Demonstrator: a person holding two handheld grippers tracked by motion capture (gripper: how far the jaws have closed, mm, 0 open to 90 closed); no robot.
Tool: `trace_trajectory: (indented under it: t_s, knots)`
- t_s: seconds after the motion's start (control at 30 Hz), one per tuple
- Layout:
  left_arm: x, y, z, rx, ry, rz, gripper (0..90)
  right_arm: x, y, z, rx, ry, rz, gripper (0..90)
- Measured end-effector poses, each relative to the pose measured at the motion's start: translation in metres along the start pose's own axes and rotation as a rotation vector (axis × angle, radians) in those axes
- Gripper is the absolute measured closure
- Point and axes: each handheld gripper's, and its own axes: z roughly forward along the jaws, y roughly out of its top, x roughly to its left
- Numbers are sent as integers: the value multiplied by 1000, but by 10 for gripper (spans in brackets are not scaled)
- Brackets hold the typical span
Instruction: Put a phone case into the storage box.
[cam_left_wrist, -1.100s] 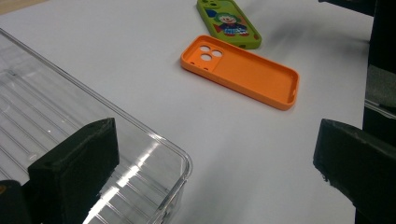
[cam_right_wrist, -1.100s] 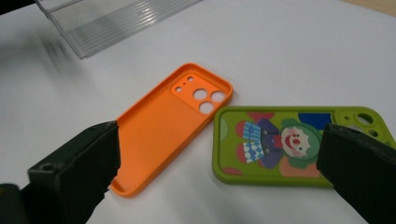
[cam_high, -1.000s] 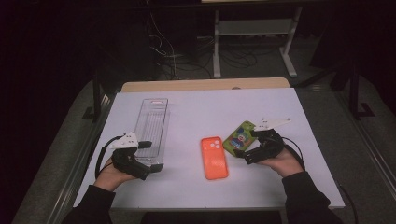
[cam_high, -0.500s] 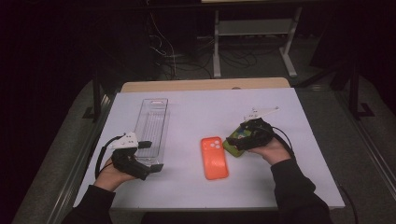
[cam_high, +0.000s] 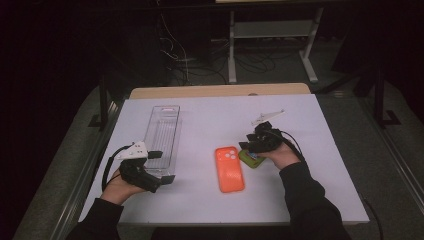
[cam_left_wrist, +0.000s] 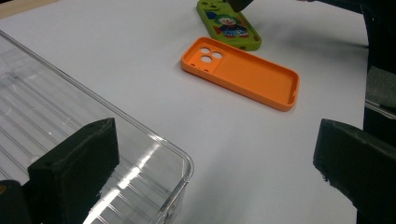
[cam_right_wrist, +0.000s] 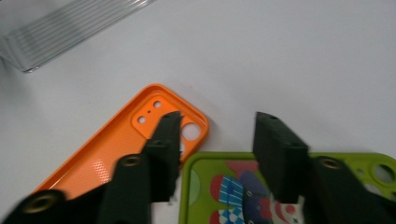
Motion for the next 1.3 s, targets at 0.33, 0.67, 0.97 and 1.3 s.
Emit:
trace_trajectory:
  t_s: [0.33,0.67,0.97,1.3]
  knots:
    - [0,-1,0,-2,1,3,0,2,10,24,71,20,-22,843]
    - [0,-1,1,-4,2,0,0,-2,7,40,110,17,-12,880]
    - [0,-1,1,11,1,3,0,-6,5,49,136,2,10,880]
    - [0,0,1,14,2,8,0,-3,7,55,133,22,7,881]
